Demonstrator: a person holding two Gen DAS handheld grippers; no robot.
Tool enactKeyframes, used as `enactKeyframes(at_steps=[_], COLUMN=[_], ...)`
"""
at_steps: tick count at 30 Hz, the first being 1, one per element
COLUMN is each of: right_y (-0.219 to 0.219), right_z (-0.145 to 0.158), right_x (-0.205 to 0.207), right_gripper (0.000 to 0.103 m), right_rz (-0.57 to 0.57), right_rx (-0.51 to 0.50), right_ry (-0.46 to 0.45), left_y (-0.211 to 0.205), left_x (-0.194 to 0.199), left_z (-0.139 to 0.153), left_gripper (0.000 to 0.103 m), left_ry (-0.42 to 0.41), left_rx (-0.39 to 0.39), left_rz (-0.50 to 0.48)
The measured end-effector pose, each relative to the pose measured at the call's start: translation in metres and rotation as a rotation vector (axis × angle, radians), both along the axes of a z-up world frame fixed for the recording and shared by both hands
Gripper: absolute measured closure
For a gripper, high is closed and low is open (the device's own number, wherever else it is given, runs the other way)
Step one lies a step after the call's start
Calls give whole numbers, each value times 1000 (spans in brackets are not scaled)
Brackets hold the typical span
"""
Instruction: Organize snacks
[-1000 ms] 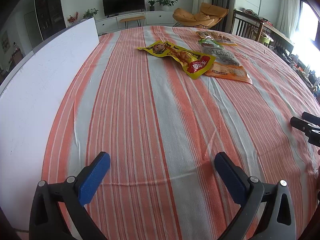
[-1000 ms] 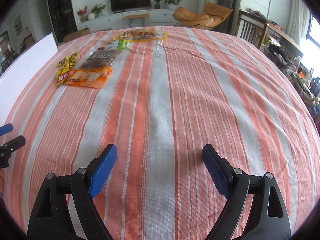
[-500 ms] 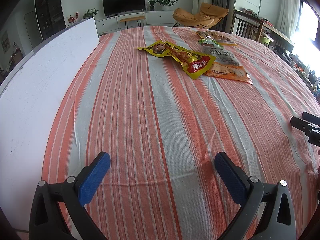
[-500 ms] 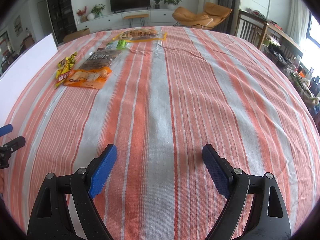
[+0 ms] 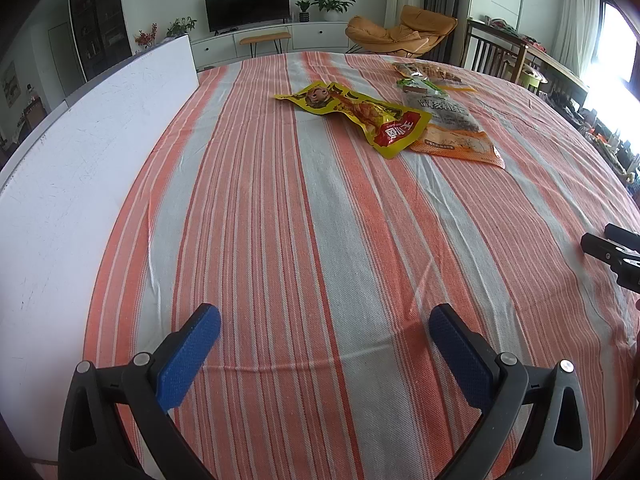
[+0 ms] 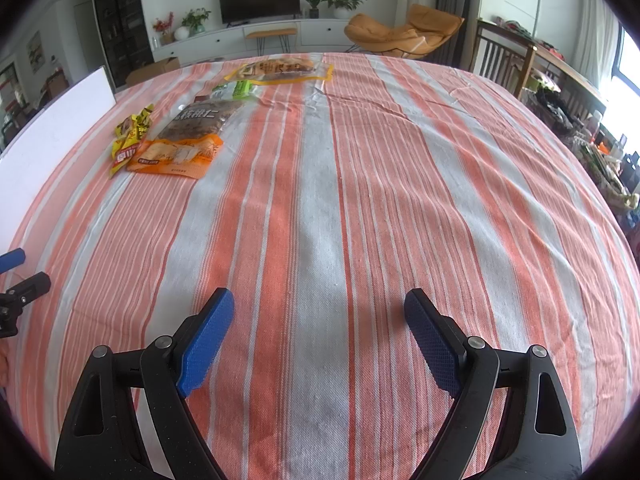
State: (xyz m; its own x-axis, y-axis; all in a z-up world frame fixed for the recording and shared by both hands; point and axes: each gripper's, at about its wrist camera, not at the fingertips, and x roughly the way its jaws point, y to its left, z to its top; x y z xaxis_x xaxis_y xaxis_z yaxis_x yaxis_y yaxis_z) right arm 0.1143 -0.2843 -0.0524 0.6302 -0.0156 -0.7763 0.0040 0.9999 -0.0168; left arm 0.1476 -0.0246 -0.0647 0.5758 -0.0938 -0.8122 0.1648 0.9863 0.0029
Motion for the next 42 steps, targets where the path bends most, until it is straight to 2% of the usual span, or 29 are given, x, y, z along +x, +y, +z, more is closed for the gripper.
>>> enactKeyframes(at_steps=[10, 15, 19, 30, 32, 33, 35, 37, 41, 42], right_y=[0, 0, -2, -1, -1, 0, 2, 5, 13, 17], right_z=[0, 0, 1, 0, 0, 0, 0, 4, 23, 27], right_x=[0, 0, 0, -1, -1, 0, 6, 19, 72, 84], right_gripper=[14, 14, 14, 13, 11, 6, 6, 7, 8, 8], right_rz=[0, 1, -1, -7, -3, 7, 27, 34, -1, -8], right_rx=[1, 3, 10, -3, -3, 1, 3, 40, 261, 285], right_ry=[0, 0, -2, 2, 3, 10, 33, 67, 80, 73], left_y=[0, 2, 7, 8, 8, 8, 9, 9, 9, 9], left_x=[0, 11, 9, 10, 10, 10, 10, 10, 10, 10], left_z=[0, 2, 1, 0, 0, 0, 0, 0, 0, 0], left_gripper=[0, 0, 0, 0, 0, 0, 0, 0, 0, 0], left_ry=[0, 36, 0, 1, 1, 1, 1, 1, 0, 1], left_rx=[0, 10, 4, -1, -2, -2, -2, -1, -1, -1], left_rz=[0, -47, -31, -30, -29, -30, -30, -30, -30, -30])
